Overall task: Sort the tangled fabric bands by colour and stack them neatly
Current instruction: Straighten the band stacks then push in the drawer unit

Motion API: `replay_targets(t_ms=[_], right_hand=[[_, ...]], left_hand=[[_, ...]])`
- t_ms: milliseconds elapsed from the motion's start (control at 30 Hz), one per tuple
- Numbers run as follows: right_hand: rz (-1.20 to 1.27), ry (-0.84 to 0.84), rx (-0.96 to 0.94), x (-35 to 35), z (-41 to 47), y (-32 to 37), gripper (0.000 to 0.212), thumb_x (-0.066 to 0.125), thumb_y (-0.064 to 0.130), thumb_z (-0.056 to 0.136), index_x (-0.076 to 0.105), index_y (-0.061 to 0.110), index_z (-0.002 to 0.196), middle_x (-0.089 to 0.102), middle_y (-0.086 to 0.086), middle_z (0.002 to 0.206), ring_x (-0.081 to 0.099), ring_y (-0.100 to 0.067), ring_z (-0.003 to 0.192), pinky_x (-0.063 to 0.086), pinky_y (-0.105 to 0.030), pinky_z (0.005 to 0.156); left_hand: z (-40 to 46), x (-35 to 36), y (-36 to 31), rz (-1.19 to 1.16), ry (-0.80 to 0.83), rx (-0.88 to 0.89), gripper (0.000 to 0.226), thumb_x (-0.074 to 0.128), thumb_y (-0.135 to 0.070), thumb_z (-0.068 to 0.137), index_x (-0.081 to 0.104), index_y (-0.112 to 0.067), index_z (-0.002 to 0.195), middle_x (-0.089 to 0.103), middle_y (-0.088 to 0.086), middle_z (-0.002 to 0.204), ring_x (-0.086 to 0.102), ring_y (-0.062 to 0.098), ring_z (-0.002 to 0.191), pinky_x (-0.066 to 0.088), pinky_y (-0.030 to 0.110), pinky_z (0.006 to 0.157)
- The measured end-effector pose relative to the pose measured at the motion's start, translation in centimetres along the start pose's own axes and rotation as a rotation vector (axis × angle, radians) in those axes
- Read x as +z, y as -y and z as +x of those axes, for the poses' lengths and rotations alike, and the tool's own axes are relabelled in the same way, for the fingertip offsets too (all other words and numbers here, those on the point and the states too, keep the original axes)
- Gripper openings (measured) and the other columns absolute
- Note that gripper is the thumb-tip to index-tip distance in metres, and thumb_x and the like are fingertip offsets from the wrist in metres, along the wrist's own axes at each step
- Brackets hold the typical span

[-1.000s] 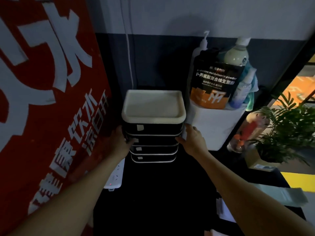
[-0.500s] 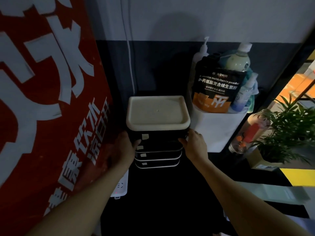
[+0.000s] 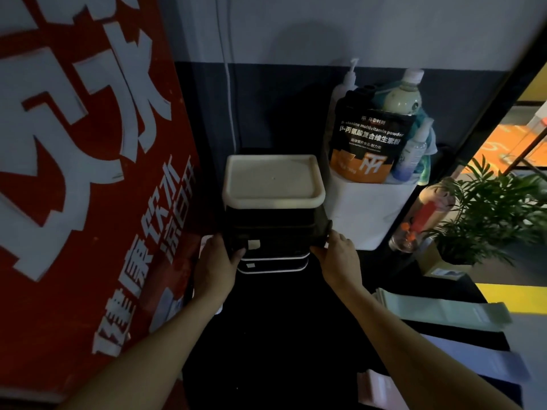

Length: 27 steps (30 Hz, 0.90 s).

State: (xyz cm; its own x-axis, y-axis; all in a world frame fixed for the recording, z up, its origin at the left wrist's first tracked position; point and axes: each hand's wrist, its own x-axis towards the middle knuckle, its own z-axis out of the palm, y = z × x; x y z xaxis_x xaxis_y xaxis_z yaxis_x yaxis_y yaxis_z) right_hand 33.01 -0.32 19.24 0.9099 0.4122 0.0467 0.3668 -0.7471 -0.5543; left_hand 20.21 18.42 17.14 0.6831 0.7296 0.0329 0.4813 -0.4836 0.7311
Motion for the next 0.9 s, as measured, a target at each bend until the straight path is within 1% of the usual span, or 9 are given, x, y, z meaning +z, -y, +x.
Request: replay_targets(t_ms=[33,133,200,300,467,533,633,800,900], right_hand=[[-0.004,-0.001,0.001,0.0,-0.3,0.0,0.03,0.06,0.028,0.089,0.054,0.005,0.108,0.058,-0.014,0.108,0.051,-0.031,0.103,0.043,-0.039,0.084],[-0.016,0.001,0.001,-0.1,-1.0,-0.2,0.031,0.058,0.029,0.09,0.053,0.005,0.109,0.058,-0.013,0.109,0.051,-0.031,0.104,0.043,-0.039,0.085],[-0.021,0.003,-0.001,-0.1,-1.4,-0.3,0.031,0.058,0.029,0.09,0.053,0.006,0.109,0.058,-0.013,0.109,0.05,-0.03,0.104,0.043,-0.039,0.086],[-0.013,0.005,0.001,0.1,-1.9,-0.5,0.03,0.057,0.029,0.09,0.053,0.006,0.109,0.058,-0.012,0.108,0.05,-0.029,0.104,0.043,-0.038,0.086],[-0.005,-0.044,-0.001,0.5,-2.9,-0.9,0.03,0.058,0.029,0.09,0.054,0.007,0.11,0.06,-0.011,0.107,0.052,-0.029,0.103,0.043,-0.037,0.084],[0.002,-0.053,0.006,0.7,-3.3,-0.9,0.031,0.058,0.03,0.089,0.055,0.008,0.111,0.061,-0.011,0.108,0.052,-0.029,0.103,0.043,-0.037,0.084],[-0.004,-0.052,0.015,0.7,-3.5,-0.7,0.032,0.059,0.03,0.089,0.054,0.009,0.112,0.06,-0.011,0.11,0.051,-0.03,0.105,0.044,-0.04,0.085],[-0.04,-0.055,0.032,0.6,-4.9,-1.0,0.032,0.057,0.031,0.09,0.053,0.012,0.115,0.057,-0.008,0.112,0.05,-0.029,0.106,0.042,-0.038,0.081],[-0.078,-0.026,0.055,0.9,-6.8,-2.0,0.04,0.056,0.032,0.091,0.05,0.013,0.126,0.054,-0.008,0.12,0.048,-0.029,0.112,0.041,-0.038,0.087]], left_hand=[[-0.4,-0.1,-0.1,-0.01,0.003,0.001,0.039,0.065,-0.025,0.086,0.05,-0.009,0.118,0.062,0.008,0.109,0.061,0.026,0.101,0.049,0.042,0.086],[-1.3,-0.5,-0.2,0.037,-0.003,0.028,0.04,0.062,-0.025,0.089,0.05,-0.009,0.124,0.061,0.006,0.113,0.059,0.023,0.104,0.043,0.03,0.086],[-1.8,-0.6,-0.2,0.035,0.008,0.035,0.041,0.061,-0.026,0.09,0.05,-0.012,0.126,0.061,0.006,0.117,0.059,0.023,0.107,0.041,0.027,0.085],[-2.4,-0.8,0.0,0.07,-0.016,0.059,0.042,0.06,-0.027,0.09,0.049,-0.013,0.128,0.059,0.004,0.12,0.056,0.021,0.111,0.032,0.017,0.084],[-3.4,-1.0,-0.1,0.087,-0.031,0.084,0.044,0.06,-0.024,0.09,0.047,-0.011,0.13,0.055,0.005,0.129,0.05,0.021,0.119,0.023,0.009,0.084],[-3.3,-1.0,0.3,0.086,-0.021,0.097,0.043,0.06,-0.023,0.09,0.048,-0.009,0.129,0.056,0.007,0.127,0.051,0.021,0.117,0.024,0.009,0.085],[-3.2,-1.2,0.8,0.043,0.025,0.113,0.043,0.06,-0.023,0.09,0.047,-0.011,0.129,0.056,0.006,0.127,0.052,0.023,0.116,0.033,0.019,0.089],[-3.9,-1.0,1.8,0.098,0.065,0.151,0.045,0.059,-0.033,0.089,0.048,-0.014,0.129,0.057,0.003,0.124,0.056,0.02,0.111,0.043,0.026,0.089],[-5.0,-0.7,2.3,0.085,0.132,0.131,0.052,0.057,-0.034,0.09,0.04,-0.014,0.134,0.054,0.005,0.129,0.055,0.022,0.114,0.045,0.03,0.089]])
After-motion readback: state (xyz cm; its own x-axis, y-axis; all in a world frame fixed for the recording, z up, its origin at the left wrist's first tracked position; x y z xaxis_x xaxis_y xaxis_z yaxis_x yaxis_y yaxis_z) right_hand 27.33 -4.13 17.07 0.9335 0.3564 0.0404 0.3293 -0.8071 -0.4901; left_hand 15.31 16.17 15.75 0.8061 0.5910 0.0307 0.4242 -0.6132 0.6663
